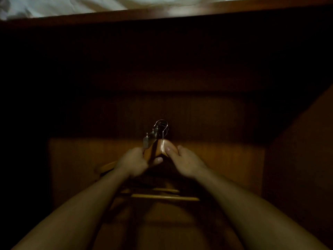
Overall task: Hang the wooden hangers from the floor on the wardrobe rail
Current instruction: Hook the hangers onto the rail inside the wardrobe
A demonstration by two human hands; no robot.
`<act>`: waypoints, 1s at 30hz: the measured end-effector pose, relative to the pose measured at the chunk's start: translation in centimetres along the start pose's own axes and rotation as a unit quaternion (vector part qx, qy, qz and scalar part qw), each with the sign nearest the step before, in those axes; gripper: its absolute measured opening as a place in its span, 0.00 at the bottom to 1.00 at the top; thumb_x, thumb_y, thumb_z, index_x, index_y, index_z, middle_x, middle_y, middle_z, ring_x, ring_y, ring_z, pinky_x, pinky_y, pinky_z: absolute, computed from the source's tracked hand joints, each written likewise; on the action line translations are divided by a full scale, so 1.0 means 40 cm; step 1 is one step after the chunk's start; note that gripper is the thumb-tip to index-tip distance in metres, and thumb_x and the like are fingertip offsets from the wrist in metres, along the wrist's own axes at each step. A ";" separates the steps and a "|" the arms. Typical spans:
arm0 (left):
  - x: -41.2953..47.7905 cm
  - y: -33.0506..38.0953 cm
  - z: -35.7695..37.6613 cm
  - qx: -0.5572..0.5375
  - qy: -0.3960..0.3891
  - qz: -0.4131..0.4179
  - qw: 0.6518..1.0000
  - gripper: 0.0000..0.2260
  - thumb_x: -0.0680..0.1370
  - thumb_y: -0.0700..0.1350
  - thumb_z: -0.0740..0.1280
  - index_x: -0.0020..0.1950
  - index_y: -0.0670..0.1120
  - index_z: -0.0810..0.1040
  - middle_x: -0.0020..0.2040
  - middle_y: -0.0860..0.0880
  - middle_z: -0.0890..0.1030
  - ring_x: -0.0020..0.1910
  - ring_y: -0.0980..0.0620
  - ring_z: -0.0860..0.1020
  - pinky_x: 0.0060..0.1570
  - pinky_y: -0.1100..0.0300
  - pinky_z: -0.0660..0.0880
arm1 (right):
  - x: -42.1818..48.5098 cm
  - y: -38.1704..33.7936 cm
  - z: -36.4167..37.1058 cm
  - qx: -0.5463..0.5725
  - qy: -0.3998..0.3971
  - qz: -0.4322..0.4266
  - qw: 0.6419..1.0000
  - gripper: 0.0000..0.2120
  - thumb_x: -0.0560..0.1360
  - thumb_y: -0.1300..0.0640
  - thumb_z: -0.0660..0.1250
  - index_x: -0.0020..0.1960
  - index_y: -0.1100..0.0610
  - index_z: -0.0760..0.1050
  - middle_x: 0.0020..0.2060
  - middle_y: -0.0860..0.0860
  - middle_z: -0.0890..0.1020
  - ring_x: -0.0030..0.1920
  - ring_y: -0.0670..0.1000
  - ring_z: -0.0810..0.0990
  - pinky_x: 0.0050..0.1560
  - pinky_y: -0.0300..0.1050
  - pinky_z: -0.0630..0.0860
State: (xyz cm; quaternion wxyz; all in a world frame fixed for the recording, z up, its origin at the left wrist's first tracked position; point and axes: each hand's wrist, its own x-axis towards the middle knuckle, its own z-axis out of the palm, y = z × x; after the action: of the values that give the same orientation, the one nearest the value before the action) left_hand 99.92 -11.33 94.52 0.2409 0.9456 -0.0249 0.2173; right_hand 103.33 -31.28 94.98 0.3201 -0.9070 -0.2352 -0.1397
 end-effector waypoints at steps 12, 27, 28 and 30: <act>0.028 -0.044 0.067 -0.032 -0.010 -0.064 0.997 0.15 0.70 0.67 0.70 0.45 0.58 0.74 0.37 0.53 0.82 0.36 0.54 0.80 0.32 0.59 0.71 | 0.037 0.023 0.054 -0.066 -0.021 0.011 0.998 0.30 0.79 0.32 0.49 0.65 0.53 0.74 0.53 0.53 0.81 0.51 0.53 0.80 0.52 0.52 0.78; 0.006 -0.075 0.041 0.073 0.082 -0.092 0.990 0.21 0.69 0.63 0.73 0.56 0.56 0.73 0.45 0.60 0.78 0.39 0.60 0.75 0.34 0.60 0.72 | -0.005 0.026 0.009 -0.272 -0.005 0.045 0.961 0.30 0.78 0.30 0.49 0.39 0.54 0.73 0.38 0.51 0.78 0.42 0.53 0.79 0.43 0.48 0.77; 0.000 -0.081 0.033 0.074 0.087 -0.097 0.989 0.19 0.69 0.63 0.73 0.53 0.56 0.73 0.43 0.59 0.78 0.38 0.60 0.76 0.35 0.59 0.74 | -0.012 0.026 0.003 -0.272 -0.007 0.048 0.961 0.30 0.78 0.30 0.50 0.40 0.54 0.73 0.39 0.51 0.78 0.44 0.54 0.80 0.44 0.49 0.77; -0.017 -0.093 0.016 0.072 0.091 -0.106 0.987 0.16 0.70 0.62 0.73 0.49 0.56 0.72 0.42 0.57 0.79 0.39 0.56 0.79 0.39 0.56 0.79 | -0.029 0.022 -0.004 -0.273 -0.011 0.051 0.961 0.28 0.78 0.31 0.50 0.37 0.53 0.70 0.36 0.50 0.75 0.43 0.53 0.79 0.43 0.48 0.75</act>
State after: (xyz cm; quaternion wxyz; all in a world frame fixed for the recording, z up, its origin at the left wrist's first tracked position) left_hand 100.14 -8.38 92.08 0.1952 0.9339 0.1137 0.2770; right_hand 102.77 -32.39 94.17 0.0646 -0.9722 -0.1453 -0.1719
